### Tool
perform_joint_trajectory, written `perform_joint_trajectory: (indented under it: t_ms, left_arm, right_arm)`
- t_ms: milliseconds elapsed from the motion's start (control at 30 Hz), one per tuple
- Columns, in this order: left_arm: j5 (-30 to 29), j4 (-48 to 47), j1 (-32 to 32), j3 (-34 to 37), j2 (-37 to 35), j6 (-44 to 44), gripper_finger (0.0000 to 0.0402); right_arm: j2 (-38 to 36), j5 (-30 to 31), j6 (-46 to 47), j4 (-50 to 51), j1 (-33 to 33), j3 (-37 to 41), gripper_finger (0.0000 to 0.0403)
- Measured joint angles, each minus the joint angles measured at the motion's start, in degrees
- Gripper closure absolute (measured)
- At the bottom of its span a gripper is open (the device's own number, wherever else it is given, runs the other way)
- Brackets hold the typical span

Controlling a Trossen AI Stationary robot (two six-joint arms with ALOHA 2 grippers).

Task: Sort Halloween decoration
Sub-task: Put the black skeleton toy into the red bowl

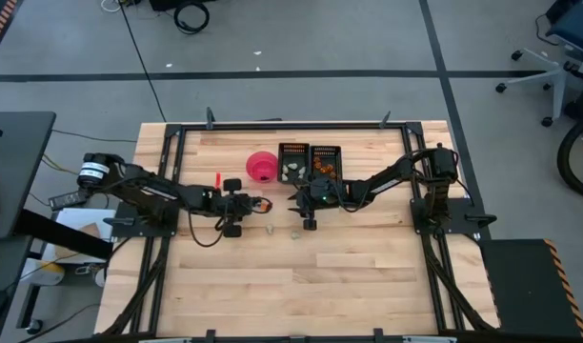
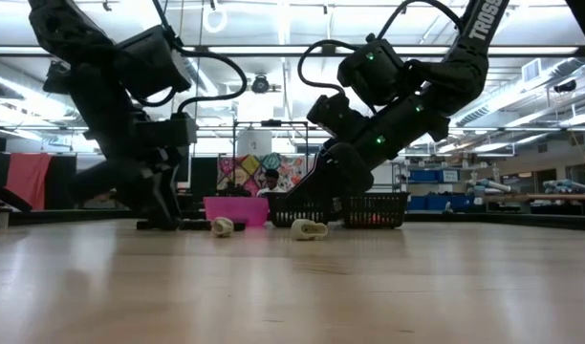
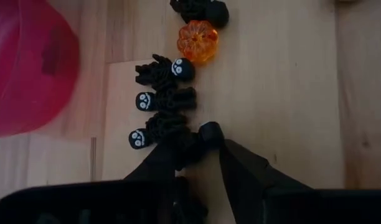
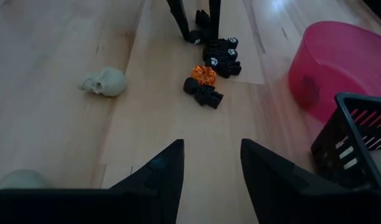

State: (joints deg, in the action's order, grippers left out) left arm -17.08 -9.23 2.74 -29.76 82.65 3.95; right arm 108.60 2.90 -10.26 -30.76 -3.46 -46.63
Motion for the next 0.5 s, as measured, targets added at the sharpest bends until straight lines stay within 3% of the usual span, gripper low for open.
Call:
perform_joint_trajectory:
  t_ms: [333,500]
  left_arm:
    - [0.1,1.4,0.0,0.1,0.1,-0.2,0.0392]
    - [0.2,1.9,0.0,0.1,0.2,-0.9,0.0396]
  right_arm:
    - [0.0,0.0,0.0,0.4,0.0,0.0,0.024]
    - [0.0,0.0,0.0,0.5,0.0,0.0,0.024]
